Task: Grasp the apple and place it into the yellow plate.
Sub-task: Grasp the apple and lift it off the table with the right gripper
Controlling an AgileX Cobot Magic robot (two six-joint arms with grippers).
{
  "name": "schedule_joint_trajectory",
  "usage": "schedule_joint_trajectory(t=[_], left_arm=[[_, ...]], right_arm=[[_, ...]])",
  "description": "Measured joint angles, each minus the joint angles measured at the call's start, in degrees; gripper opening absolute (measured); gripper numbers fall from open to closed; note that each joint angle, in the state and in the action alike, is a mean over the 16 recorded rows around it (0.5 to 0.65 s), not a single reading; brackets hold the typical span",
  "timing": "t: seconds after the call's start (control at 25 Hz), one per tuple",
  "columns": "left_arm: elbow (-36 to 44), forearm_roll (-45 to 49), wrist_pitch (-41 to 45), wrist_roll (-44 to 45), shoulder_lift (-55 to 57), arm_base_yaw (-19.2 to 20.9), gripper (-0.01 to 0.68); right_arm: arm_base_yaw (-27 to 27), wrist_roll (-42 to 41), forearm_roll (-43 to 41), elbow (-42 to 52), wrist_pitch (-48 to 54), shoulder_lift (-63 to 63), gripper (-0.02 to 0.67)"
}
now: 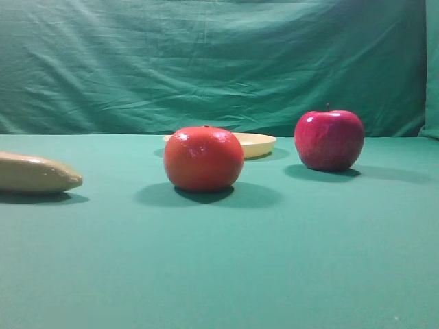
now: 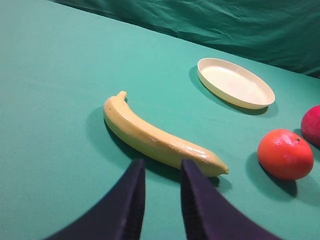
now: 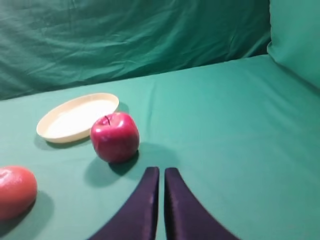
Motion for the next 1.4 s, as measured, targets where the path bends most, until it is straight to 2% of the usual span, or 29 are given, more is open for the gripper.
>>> schedule_joint_trajectory(t=[0.24, 0.52, 0.84, 1.16, 1.28, 1.4], left_arm=[[0.00, 0.00, 0.00, 0.00, 0.00, 0.00, 0.157], [0.00, 0.00, 0.00, 0.00, 0.00, 0.00, 0.157], [0.00, 0.00, 0.00, 0.00, 0.00, 0.00, 0.157], [0.00, 0.00, 0.00, 0.00, 0.00, 0.00, 0.157], [0.00, 0.00, 0.00, 0.00, 0.00, 0.00, 0.157], [0.00, 0.00, 0.00, 0.00, 0.00, 0.00, 0.157]], right_arm=[[0.00, -8.72, 1.22, -7.93, 3.85, 10.30, 0.000], [0.00, -18.13, 1.84, -19.04, 8.13, 29.87, 0.000], [0.29, -27.06, 8.01, -26.84, 9.41, 49.48, 0.000], [4.29, -37.83, 14.38, -34.24, 11.71, 62.79, 0.000], [6.23, -40.34, 14.19, -38.30, 13.16, 67.59, 0.000], [8.13, -39.06, 11.78, -43.16, 15.23, 72.57, 0.000]])
